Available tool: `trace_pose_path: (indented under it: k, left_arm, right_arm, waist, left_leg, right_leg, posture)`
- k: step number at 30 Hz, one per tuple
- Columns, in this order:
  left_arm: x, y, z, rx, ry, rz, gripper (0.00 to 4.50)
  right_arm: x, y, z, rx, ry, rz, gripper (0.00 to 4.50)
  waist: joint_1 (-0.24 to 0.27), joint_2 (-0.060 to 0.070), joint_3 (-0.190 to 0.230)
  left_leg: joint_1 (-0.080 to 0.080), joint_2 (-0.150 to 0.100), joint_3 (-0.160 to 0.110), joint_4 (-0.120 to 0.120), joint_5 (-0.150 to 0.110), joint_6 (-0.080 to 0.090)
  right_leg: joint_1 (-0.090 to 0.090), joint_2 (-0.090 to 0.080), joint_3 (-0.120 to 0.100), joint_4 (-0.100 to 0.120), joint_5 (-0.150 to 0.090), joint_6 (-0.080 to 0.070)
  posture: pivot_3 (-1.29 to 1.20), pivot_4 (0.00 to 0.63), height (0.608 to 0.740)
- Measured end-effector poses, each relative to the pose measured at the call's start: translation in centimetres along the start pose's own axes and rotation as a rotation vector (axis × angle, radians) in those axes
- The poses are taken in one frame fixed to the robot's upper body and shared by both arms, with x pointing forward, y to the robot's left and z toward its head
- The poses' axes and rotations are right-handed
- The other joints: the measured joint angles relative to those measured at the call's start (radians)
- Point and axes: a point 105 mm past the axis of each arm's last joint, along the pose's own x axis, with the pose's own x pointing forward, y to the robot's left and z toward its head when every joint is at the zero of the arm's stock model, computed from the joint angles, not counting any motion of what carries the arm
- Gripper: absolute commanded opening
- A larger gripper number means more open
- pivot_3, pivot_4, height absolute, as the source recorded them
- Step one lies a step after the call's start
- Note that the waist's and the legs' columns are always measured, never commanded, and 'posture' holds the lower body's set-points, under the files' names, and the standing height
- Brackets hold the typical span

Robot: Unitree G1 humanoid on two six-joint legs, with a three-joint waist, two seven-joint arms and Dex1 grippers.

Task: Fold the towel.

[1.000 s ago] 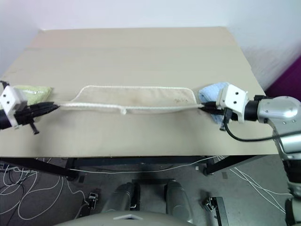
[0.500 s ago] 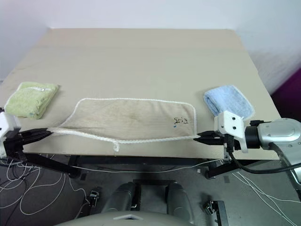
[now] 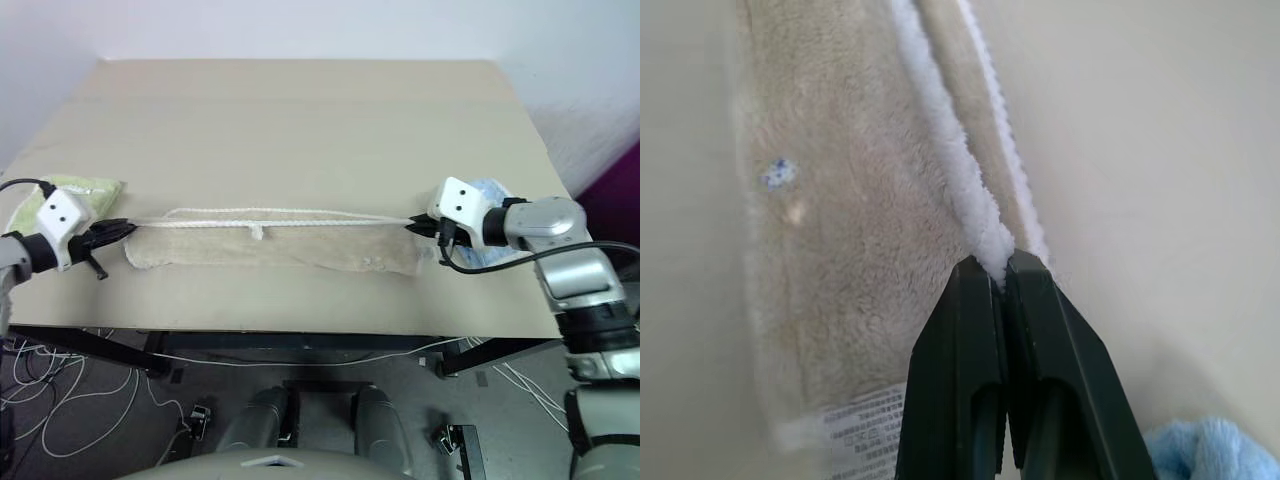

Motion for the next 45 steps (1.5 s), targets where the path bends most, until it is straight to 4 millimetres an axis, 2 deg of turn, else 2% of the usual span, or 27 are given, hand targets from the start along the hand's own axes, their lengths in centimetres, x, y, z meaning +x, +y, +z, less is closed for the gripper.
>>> trace_pose_path:
  k: [4,10,11,13,15,24,25,30,32,36,39,42,45]
  left_arm:
    - [2.3,0.4,-0.2,0.006,0.015,0.035,0.00]
    - [3.4,-0.6,-1.4,0.024,0.061,-0.006,0.00]
    - [3.4,-0.7,-1.6,0.019,0.067,-0.010,0.24]
    - [3.4,-0.8,-1.8,0.009,0.072,-0.018,0.66]
    - [3.3,-0.8,-1.8,-0.005,0.069,-0.022,1.30]
    - [2.9,0.4,-1.8,-0.065,0.049,0.048,4.29]
    - [2.8,0.7,-1.8,-0.067,0.048,0.074,4.50]
    - [1.9,2.6,-1.4,-0.080,0.028,0.189,4.50]
    - [1.5,3.3,-0.9,-0.096,0.000,0.225,4.50]
    - [0.9,4.5,0.5,-0.083,-0.060,0.288,4.50]
    - [0.6,4.8,1.4,-0.071,-0.101,0.295,4.50]
    - [0.5,4.5,1.8,-0.062,-0.121,0.270,4.50]
    - [0.6,3.0,3.0,-0.046,-0.178,0.177,4.50]
  right_arm:
    - [1.0,-0.5,-1.0,0.001,0.017,-0.015,0.04]
    - [1.3,-0.3,-2.4,0.006,0.047,-0.014,0.04]
    - [1.4,-0.3,-2.5,0.009,0.045,-0.014,0.01]
    - [1.7,-0.2,-2.5,0.016,0.036,-0.014,0.48]
    - [1.8,-0.3,-2.7,0.026,0.039,-0.026,1.00]
    - [1.7,-1.7,-2.0,0.025,0.016,-0.099,4.09]
    - [1.5,-1.9,-1.9,0.023,0.013,-0.113,4.41]
    - [-0.8,-3.1,-0.6,-0.019,-0.014,-0.218,4.46]
    - [-1.8,-2.7,0.2,0.016,-0.060,-0.242,4.46]
    - [-2.8,-0.4,1.9,0.213,-0.197,-0.240,4.46]
    - [-2.5,2.3,1.3,0.398,-0.221,-0.189,4.46]
    - [-2.3,4.3,1.5,0.639,-0.293,-0.156,4.46]
    - [-2.1,6.9,2.0,0.916,-0.388,-0.096,4.46]
  waist:
    - [0.000,0.000,0.000]
    - [-0.006,0.000,0.000]
    - [-0.006,0.000,0.000]
    - [-0.006,0.000,0.000]
    - [-0.005,0.000,0.000]
    - [-0.004,0.000,0.000]
    - [-0.003,0.000,0.000]
    - [-0.001,0.000,0.000]
    - [0.000,0.000,0.000]
    - [0.000,-0.001,-0.001]
    - [0.001,-0.001,-0.001]
    - [0.001,-0.001,-0.001]
    - [0.001,-0.002,-0.001]
  left_leg:
    - [-0.001,-0.001,0.000,0.001,0.000,0.000]
    - [-0.001,0.000,0.001,0.001,0.000,0.000]
    - [-0.001,0.000,0.001,0.001,0.000,0.000]
    - [0.000,0.000,0.001,0.001,0.000,0.000]
    - [-0.001,0.000,0.001,0.001,0.000,0.000]
    - [0.000,-0.001,0.001,0.002,0.000,0.000]
    - [0.000,-0.001,0.001,0.002,0.000,0.000]
    - [-0.001,0.000,0.001,0.002,0.000,0.000]
    - [-0.001,0.000,0.001,0.002,0.000,0.000]
    - [-0.001,0.000,0.000,0.002,0.000,0.000]
    - [-0.001,0.000,0.000,0.002,0.000,0.000]
    - [-0.001,0.000,0.000,0.001,0.000,0.000]
    - [-0.001,0.000,-0.001,0.001,0.000,0.000]
  right_leg:
    - [-0.001,0.000,0.000,0.002,0.000,0.000]
    - [-0.003,0.001,0.001,0.005,0.000,0.000]
    - [-0.003,0.001,0.001,0.005,0.000,0.000]
    - [-0.003,0.001,0.001,0.006,0.000,0.000]
    - [-0.003,0.001,0.001,0.006,0.000,0.000]
    - [-0.003,0.001,0.001,0.006,0.000,0.000]
    - [-0.003,0.001,0.001,0.006,0.000,0.000]
    - [-0.003,0.000,0.001,0.007,0.000,0.000]
    - [-0.003,0.000,0.001,0.007,0.000,0.000]
    - [-0.002,0.000,0.001,0.006,0.000,0.000]
    - [-0.002,0.000,0.001,0.006,0.000,0.000]
    - [-0.002,0.000,0.001,0.006,0.000,0.000]
    - [-0.002,-0.001,0.001,0.006,0.000,0.000]
  posture:
    - [0.00,0.150,0.740]
    - [0.00,0.150,0.740]
    - [0.00,0.150,0.740]
    - [0.00,0.150,0.740]
    - [0.00,0.150,0.740]
    - [0.00,0.150,0.740]
    - [0.00,0.150,0.740]
    - [0.00,0.150,0.740]
    - [0.00,0.150,0.740]
    - [0.00,0.150,0.740]
    - [0.00,0.150,0.740]
    - [0.00,0.150,0.740]
    - [0.00,0.150,0.740]
